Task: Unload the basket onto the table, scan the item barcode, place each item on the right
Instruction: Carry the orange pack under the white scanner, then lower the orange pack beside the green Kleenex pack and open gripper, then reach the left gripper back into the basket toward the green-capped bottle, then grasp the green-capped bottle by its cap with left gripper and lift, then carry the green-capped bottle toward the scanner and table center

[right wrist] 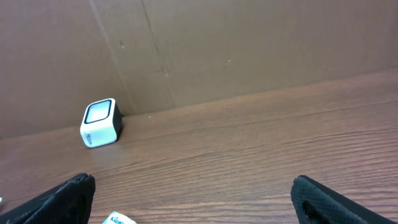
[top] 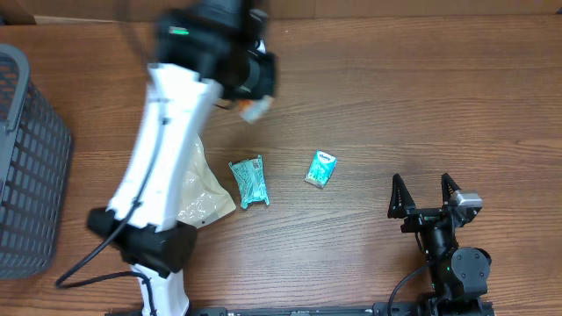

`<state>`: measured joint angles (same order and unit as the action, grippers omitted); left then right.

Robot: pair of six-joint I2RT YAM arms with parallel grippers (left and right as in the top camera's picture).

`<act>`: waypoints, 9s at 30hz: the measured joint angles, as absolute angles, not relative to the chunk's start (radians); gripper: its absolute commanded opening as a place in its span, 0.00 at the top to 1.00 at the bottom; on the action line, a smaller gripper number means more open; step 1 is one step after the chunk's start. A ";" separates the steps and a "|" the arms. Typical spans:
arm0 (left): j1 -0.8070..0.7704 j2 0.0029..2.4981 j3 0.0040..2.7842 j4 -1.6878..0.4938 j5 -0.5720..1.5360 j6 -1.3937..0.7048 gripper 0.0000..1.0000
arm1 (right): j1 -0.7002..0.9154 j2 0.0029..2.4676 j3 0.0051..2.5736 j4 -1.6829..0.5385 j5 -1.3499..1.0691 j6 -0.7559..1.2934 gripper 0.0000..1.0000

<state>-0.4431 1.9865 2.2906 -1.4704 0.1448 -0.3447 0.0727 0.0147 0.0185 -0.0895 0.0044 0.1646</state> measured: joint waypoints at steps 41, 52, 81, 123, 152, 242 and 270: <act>-0.113 1.627 2.115 -1.505 -0.184 -0.495 0.00 | 0.073 0.015 0.019 -0.090 0.004 0.165 0.00; 0.579 1.527 2.120 -1.515 -0.246 -0.468 0.00 | 0.073 0.015 0.019 -0.089 0.005 0.164 0.00; 0.948 1.853 1.896 -1.319 -0.243 -0.204 0.00 | 0.073 0.015 0.019 -0.089 0.005 0.165 0.00; 1.238 2.097 1.857 -1.138 -0.167 -0.120 0.07 | 0.073 0.015 0.019 -0.089 0.005 0.165 0.00; 1.059 2.124 1.857 -1.093 -0.181 -0.150 0.37 | 0.073 0.015 0.019 -0.089 0.005 0.165 0.00; 0.978 2.175 1.940 -1.057 -0.346 -0.128 0.54 | 0.073 0.015 0.019 -0.089 0.004 0.164 0.00; 0.492 1.657 2.348 -1.312 0.206 -0.212 0.58 | 0.073 0.015 0.019 -0.090 0.005 0.164 0.00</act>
